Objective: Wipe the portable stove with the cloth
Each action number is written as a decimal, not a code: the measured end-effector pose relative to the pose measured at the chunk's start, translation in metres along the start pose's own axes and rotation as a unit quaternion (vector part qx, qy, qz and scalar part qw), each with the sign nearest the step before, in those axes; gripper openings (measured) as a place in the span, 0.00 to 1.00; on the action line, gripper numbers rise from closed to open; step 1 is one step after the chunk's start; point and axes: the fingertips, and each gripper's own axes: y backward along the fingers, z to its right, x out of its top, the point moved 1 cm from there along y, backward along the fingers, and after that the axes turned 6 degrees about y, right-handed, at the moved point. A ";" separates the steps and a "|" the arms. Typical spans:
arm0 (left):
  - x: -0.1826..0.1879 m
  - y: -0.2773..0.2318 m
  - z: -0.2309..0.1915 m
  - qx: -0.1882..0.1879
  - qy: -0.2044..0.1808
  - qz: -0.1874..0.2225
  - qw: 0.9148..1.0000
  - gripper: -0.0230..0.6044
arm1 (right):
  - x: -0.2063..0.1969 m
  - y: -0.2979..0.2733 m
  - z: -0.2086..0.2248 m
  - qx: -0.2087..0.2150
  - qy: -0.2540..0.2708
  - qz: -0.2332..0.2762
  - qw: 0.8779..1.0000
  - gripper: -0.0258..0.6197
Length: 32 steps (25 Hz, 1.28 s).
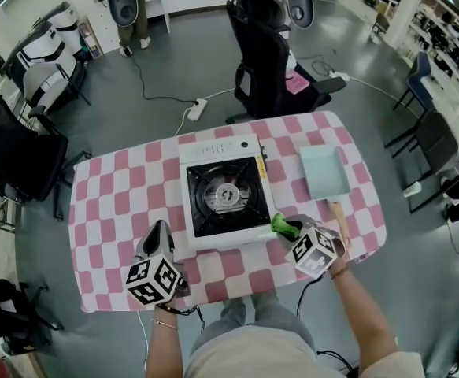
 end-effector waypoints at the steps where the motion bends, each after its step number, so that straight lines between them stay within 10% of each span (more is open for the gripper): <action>1: 0.000 0.000 -0.001 -0.002 0.000 0.000 1.000 0.04 | 0.000 0.000 0.000 -0.011 -0.010 -0.003 1.000 0.18; 14: 0.000 0.009 -0.018 -0.014 0.003 -0.001 1.000 0.04 | 0.000 -0.004 0.000 -0.111 -0.151 -0.040 0.981 0.18; 32: 0.009 0.028 -0.058 0.005 0.014 0.009 1.000 0.04 | 0.011 -0.001 -0.010 -0.144 -0.182 -0.079 0.970 0.18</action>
